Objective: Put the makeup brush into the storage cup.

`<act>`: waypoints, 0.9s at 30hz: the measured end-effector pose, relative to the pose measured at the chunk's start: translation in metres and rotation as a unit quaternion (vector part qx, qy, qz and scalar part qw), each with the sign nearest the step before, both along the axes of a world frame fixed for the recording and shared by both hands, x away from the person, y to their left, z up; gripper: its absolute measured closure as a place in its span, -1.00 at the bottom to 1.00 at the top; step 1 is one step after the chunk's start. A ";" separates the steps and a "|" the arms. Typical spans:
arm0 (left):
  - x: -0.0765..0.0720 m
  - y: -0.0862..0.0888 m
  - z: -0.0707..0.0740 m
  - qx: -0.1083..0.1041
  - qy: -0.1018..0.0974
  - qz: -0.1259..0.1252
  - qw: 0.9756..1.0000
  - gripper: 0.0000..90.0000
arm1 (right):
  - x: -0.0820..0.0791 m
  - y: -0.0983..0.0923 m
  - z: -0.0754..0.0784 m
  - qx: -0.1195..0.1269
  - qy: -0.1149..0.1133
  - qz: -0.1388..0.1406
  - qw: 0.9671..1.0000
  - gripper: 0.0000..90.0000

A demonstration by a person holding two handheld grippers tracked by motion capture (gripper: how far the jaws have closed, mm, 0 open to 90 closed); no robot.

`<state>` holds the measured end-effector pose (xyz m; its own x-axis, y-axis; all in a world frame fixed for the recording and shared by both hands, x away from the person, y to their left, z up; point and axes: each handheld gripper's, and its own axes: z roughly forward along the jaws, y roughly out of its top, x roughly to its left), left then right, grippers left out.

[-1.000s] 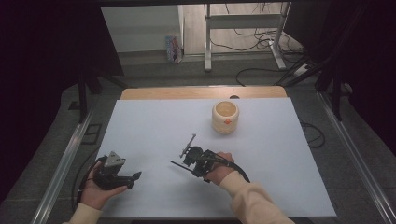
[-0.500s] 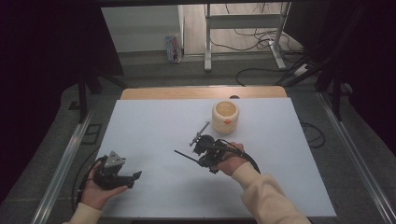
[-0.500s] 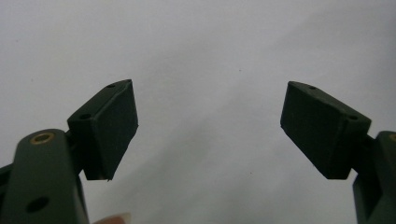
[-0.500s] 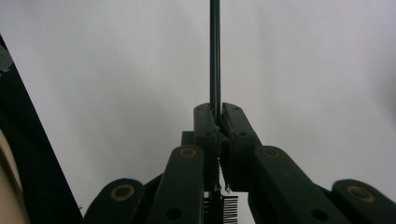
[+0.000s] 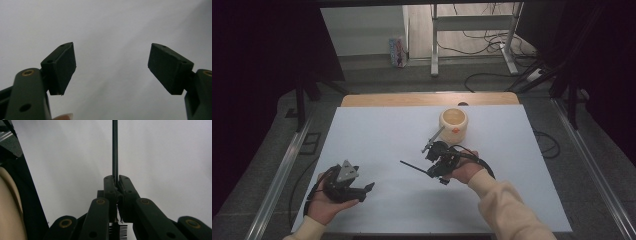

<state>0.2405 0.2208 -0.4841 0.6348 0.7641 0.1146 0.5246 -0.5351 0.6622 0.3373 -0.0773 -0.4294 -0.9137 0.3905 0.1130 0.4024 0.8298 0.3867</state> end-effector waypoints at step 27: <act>0.017 -0.051 0.014 0.045 -0.039 -0.082 0.995 -0.43 | 0.005 -0.009 -0.001 0.008 0.028 0.011 1.000 0.92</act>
<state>0.2578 0.1696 -0.4697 0.7361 0.6361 0.2314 0.3753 -0.6681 0.6425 0.3424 -0.0866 -0.4305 -0.9141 0.3684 0.1691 0.4054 0.8327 0.3771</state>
